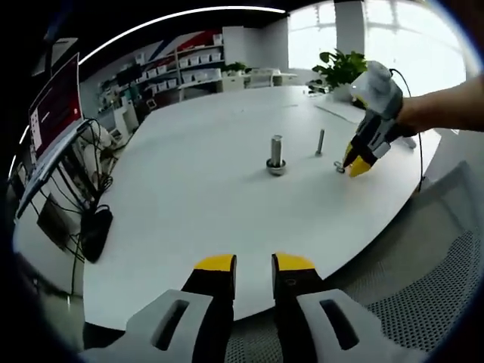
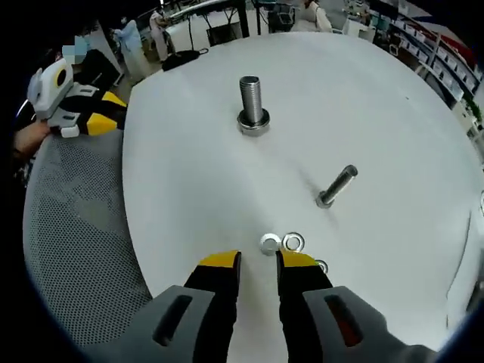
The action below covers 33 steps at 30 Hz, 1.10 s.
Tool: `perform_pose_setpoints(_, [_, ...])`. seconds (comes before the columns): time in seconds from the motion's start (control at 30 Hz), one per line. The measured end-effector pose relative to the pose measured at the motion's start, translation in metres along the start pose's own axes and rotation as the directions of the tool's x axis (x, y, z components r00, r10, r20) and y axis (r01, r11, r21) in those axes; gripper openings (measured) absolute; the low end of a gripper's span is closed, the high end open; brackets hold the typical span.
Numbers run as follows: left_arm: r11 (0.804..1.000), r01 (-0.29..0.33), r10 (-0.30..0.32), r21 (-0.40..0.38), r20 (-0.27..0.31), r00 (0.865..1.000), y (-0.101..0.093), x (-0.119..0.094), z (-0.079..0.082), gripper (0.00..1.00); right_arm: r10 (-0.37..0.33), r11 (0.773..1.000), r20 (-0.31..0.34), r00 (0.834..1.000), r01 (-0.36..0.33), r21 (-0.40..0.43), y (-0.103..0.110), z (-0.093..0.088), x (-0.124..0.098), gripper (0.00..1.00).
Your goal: Place the washer onto the threaded stud by aligning its center hole with the stud, sliding it down to the base, and recovering from edge contact or off-axis alignment until the washer reaches the visible bottom stop.
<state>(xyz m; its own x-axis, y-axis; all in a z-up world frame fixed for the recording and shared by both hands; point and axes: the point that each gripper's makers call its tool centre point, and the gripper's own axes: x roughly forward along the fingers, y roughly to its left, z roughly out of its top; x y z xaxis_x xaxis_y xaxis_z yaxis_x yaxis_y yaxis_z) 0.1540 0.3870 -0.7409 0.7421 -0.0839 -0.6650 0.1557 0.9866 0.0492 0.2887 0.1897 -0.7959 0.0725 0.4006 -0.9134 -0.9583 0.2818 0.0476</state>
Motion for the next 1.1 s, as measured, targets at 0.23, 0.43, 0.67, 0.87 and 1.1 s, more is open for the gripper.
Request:
perform_pose_setpoints(0.23, [0.999,-0.018,0.019,0.032,-0.008,1.000,0.004,0.000,-0.003,0.03,-0.023,0.996,-0.030,0.999,0.021,-0.083,-0.007,0.006,0.003,0.22])
perform_pose_setpoints(0.43, [1.000,-0.016,0.016,0.024,-0.010,1.000,0.004,0.000,-0.003,0.07,-0.022,0.995,-0.049,0.999,0.017,-0.097,-0.009,0.004,0.003,0.22])
perform_pose_setpoints(0.67, [1.000,-0.018,0.018,0.025,-0.008,1.000,0.004,0.000,-0.002,0.07,-0.024,0.994,-0.055,0.998,0.018,-0.103,-0.013,0.002,0.002,0.20])
perform_pose_setpoints(0.87, [1.000,-0.020,0.020,0.025,-0.009,1.000,0.005,0.000,-0.002,0.06,-0.003,0.992,-0.075,0.997,-0.006,-0.123,-0.013,0.007,0.004,0.21])
perform_pose_setpoints(1.1, [0.999,-0.024,0.024,0.023,-0.010,1.000,0.005,0.000,-0.003,0.06,0.006,0.983,-0.081,0.997,-0.020,-0.181,-0.015,0.013,0.006,0.18])
